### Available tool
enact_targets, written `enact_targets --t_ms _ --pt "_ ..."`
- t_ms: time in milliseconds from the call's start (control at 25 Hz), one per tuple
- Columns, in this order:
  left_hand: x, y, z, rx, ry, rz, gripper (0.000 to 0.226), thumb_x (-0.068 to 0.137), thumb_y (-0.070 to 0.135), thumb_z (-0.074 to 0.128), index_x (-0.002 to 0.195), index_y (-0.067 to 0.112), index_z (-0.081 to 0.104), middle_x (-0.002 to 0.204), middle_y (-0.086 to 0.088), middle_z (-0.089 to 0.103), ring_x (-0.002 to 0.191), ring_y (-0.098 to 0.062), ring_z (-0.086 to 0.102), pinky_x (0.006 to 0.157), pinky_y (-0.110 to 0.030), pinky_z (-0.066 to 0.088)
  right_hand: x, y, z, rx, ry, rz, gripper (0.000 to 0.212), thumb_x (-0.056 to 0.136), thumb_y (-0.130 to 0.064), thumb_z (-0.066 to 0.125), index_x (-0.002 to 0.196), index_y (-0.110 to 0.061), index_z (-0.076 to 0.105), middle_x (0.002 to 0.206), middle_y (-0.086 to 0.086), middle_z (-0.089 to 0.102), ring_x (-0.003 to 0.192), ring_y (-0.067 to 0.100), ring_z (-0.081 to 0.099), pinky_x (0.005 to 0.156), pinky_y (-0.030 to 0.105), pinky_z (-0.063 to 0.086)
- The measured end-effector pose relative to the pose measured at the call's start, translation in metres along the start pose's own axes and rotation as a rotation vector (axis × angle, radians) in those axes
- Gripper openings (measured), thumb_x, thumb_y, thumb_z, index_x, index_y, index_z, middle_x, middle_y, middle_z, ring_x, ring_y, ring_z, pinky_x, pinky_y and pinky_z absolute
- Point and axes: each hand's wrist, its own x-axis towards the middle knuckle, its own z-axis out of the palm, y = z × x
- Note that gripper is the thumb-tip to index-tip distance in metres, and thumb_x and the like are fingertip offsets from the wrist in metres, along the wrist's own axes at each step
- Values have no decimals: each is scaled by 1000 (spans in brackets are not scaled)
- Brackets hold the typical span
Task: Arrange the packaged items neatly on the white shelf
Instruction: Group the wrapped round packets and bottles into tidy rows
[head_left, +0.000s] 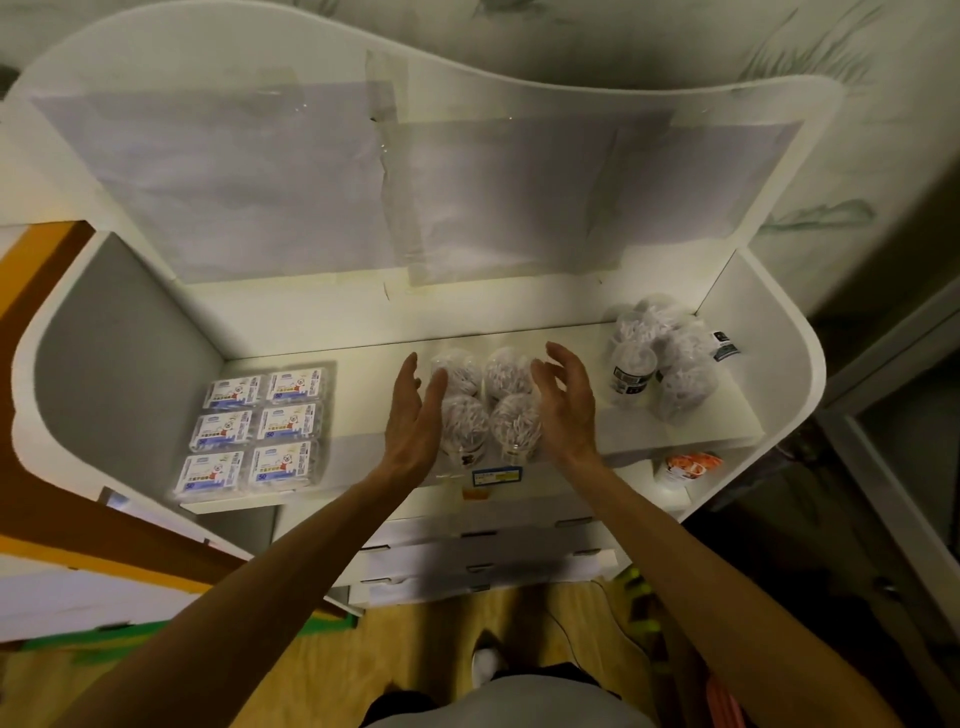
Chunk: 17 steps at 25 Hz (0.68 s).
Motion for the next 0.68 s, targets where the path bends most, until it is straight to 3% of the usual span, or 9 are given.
enact_targets --t_ms 160,240,320,440,680 --pt "-9 -11 -8 -51 -39 -15 92 83 76 46 157 30 14 162 -2 26 143 -20 35 113 -47 36 -10 11 -21 -360 -232 -215 89 86 -62 61 156 -26 21 163 -5 23 148 11 25 115 25 27" --pt "-17 -11 1 -104 -108 13 78 93 63 49 156 31 17 158 -3 31 141 -20 39 110 -48 41 -14 11 -10 -351 -243 -193 91 87 -62 57 159 -26 14 166 -5 14 150 11 17 120 32 21" --pt "-19 -9 8 -196 -150 42 59 100 45 52 150 29 27 145 -5 47 128 -22 54 97 -47 54 -18 12 3 -276 -195 -175 83 90 -60 53 158 -28 18 164 -6 19 149 10 20 122 41 25" --pt "-16 -9 7 -259 -176 9 66 95 47 58 151 30 27 143 -8 50 123 -26 59 93 -50 56 -21 16 10 -214 -137 -132 75 92 -61 52 155 -32 23 161 -7 25 147 10 27 120 46 30" --pt "-21 -5 7 -300 -199 15 36 103 29 50 137 29 41 126 0 59 108 -16 67 77 -30 58 -26 13 11 -163 -137 -60 79 88 -68 53 154 -35 26 159 -9 29 143 10 32 117 43 35"
